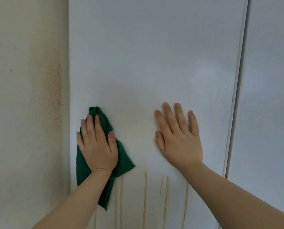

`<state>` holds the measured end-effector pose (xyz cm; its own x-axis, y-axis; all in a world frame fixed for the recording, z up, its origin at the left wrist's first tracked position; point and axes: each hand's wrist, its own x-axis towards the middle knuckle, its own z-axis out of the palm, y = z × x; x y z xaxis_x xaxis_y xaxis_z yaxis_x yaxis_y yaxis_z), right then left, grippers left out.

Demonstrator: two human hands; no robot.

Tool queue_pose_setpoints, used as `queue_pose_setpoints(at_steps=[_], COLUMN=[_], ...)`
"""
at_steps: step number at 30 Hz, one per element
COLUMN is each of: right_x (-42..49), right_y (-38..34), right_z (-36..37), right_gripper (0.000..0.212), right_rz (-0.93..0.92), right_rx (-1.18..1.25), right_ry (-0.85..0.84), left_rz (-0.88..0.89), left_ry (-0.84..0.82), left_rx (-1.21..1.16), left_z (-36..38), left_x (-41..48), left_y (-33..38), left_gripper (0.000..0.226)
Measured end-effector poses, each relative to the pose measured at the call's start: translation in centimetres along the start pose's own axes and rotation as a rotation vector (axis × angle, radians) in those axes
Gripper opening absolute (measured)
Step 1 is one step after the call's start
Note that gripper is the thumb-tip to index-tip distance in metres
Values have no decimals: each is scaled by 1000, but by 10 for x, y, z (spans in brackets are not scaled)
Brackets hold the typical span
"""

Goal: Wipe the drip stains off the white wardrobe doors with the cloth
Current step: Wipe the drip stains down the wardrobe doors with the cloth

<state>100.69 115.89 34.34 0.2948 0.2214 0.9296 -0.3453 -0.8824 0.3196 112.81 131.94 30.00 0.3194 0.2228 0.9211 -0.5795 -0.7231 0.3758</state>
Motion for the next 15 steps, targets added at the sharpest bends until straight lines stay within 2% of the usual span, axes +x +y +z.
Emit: queue_pose_setpoints(at_steps=[4, 5, 6, 9, 11, 13, 15], right_x=[-2, -2, -3, -3, -3, -4, -3], right_y=[-4, -5, -4, -2, -2, -3, -4], right_z=[5, 6, 6, 5, 5, 5, 5], right_gripper=[51, 51, 52, 54, 52, 50, 50], right_rz=[-13, -18, -23, -43, -48, -34, -30], right_rx=[-19, -22, -23, -27, -37, -33, -28], right_ry=[34, 33, 30, 33, 37, 44, 39], left_rz=[11, 61, 215, 1014, 1282, 1302, 1081], left_ry=[43, 38, 14, -50, -33, -17, 9], left_rx=[103, 122, 131, 97, 97, 88, 80], left_z=[1, 1, 1, 0, 0, -1, 0], left_x=[-2, -6, -13, -21, 8, 35, 46], left_y=[9, 16, 23, 17, -6, -23, -33], left_gripper=[54, 53, 53, 50, 51, 49, 48])
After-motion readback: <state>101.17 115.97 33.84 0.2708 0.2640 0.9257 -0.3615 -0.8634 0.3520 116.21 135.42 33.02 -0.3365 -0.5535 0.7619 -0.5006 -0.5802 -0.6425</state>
